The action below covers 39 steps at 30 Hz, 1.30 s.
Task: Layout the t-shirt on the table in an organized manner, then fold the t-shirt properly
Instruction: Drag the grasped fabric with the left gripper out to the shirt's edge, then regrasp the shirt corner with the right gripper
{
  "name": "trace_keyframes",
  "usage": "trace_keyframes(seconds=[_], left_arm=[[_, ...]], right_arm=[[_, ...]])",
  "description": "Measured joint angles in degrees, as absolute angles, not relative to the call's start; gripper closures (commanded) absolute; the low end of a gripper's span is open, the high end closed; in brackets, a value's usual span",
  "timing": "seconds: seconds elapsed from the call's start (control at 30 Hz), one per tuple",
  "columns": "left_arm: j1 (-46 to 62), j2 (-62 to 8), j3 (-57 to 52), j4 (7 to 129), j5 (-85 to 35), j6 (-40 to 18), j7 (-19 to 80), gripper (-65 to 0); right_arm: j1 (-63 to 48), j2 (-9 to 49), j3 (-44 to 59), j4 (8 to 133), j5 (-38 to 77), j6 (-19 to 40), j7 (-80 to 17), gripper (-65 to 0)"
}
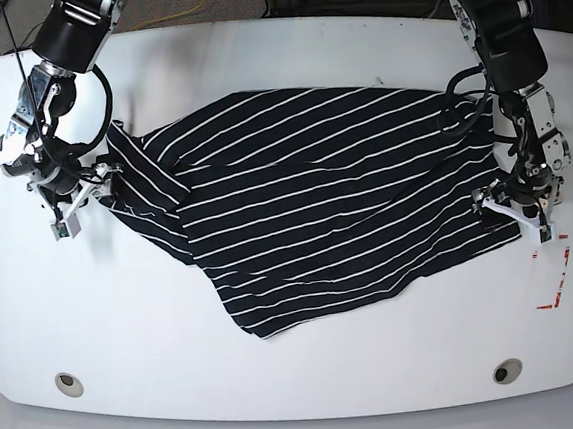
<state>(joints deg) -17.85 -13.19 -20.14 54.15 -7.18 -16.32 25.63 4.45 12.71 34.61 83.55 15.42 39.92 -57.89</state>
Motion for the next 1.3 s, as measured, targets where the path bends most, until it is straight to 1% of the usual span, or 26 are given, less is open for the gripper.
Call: trace_keyframes(seconds=[0.23, 0.47, 0.57, 0.6, 0.67, 0.77, 0.8, 0.9, 0.93, 1.07, 1.13, 1.3], left_arm=[[-18.0, -13.4, -13.0, 54.2, -7.0, -15.9, 25.0, -52.3], [-18.3, -10.7, -12.3, 54.6, -7.4, -16.0, 24.0, -52.3], [-18.4, -10.6, -12.2, 54.6, -7.5, -16.4, 24.2, -51.2], [-18.4, -10.6, -12.3, 54.6, -7.6, -16.5, 24.2, -49.7], [-18.4, -10.7, -12.3, 54.6, -7.6, -16.6, 24.2, -42.9], [-18.6, -10.7, -12.3, 54.6, -7.6, -16.3, 24.4, -30.1], [-18.7, -10.8, -12.3, 54.6, -7.5, -16.3, 24.6, -24.9], [-19.1, -10.9, -12.4, 54.4, -7.4, -16.3, 25.4, -16.2], [-19.1, -10.8, -12.3, 54.4, -7.4, -16.3, 25.3, -15.0], [-19.0, -10.5, -12.3, 54.2, -7.4, -16.4, 24.3, -5.1], [-19.0, -10.5, -12.3, 54.2, -7.4, -16.4, 24.4, -1.4], [-19.0, -10.5, -12.3, 54.2, -7.4, -16.6, 24.3, -2.5]], right_arm=[[4.5, 12.7, 34.6, 83.5, 15.4, 39.9, -57.9, -41.6], [4.6, 12.7, 34.6, 83.5, 15.4, 39.9, -57.9, -41.6], [4.6, 12.7, 34.6, 83.5, 15.4, 39.9, -57.9, -41.6], [4.7, 12.7, 34.6, 83.5, 15.4, 39.9, -57.9, -41.4], [4.6, 12.7, 34.6, 83.5, 15.4, 39.9, -57.9, -41.4], [4.6, 12.7, 34.6, 83.5, 15.4, 39.9, -57.9, -41.4], [4.6, 12.7, 34.6, 83.5, 15.4, 39.9, -57.9, -41.3], [4.6, 12.8, 34.6, 83.5, 15.4, 39.9, -57.9, -41.3], [4.6, 12.9, 34.6, 83.5, 15.4, 39.9, -57.9, -41.3], [4.6, 12.9, 34.7, 83.5, 15.4, 39.9, -57.9, -41.3], [4.6, 12.9, 34.7, 83.5, 15.4, 39.9, -57.9, -41.3], [6.1, 12.9, 34.9, 83.5, 15.4, 39.9, -58.3, -41.3]])
